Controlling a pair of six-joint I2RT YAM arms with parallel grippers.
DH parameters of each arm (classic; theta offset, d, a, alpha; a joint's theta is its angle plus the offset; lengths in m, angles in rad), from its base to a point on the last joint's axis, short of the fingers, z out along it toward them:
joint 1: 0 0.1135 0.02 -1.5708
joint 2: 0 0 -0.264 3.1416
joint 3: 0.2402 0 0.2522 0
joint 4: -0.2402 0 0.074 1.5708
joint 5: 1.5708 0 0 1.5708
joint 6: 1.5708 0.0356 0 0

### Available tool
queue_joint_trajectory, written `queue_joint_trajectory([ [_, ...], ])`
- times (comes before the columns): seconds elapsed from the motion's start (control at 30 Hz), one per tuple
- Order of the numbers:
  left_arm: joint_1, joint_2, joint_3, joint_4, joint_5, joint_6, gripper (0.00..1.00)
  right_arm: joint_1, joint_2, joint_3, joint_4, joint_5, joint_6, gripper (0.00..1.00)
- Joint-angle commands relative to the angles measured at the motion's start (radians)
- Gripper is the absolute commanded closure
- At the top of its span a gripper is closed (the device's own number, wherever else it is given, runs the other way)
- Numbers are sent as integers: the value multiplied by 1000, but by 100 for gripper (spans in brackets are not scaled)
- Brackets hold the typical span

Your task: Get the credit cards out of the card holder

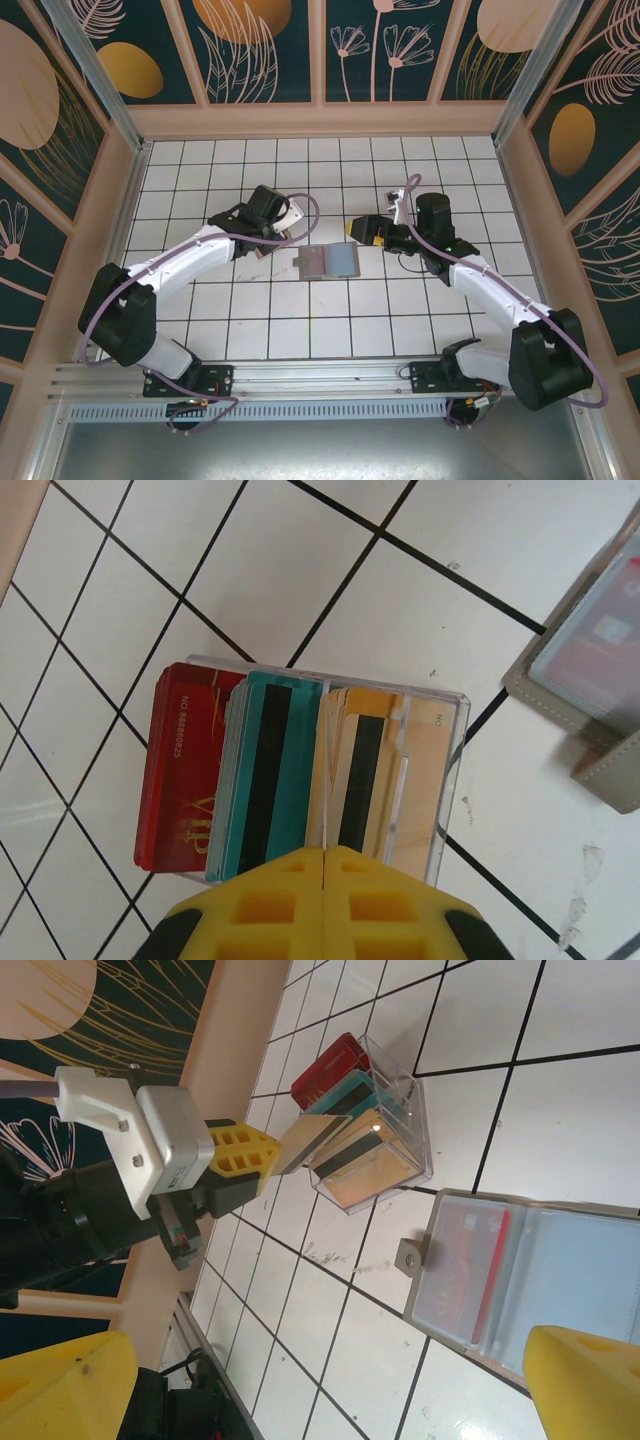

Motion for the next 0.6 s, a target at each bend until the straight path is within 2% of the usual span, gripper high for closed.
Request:
queue_joint_trajectory([
  [0.0, -3, 16, -39, 60, -23, 67, 100, -8, 21, -1, 33, 1, -23, 1],
  [0.27, -4, 30, -98, 110, 2, 66, 100, -11, 50, 16, 28, -2, -25, 1],
  [0.47, -4, 42, -138, 168, -42, 63, 99, -15, 59, 21, 27, -8, -25, 1],
  [0.5, -3, 42, -145, 178, -52, 64, 92, -15, 59, 21, 25, -8, -25, 1],
  [0.53, -3, 40, -148, 187, -63, 64, 79, -14, 58, 21, 24, -8, -25, 1],
  [0.57, -3, 39, -151, 197, -77, 63, 73, -15, 58, 20, 24, -8, -25, 1],
])
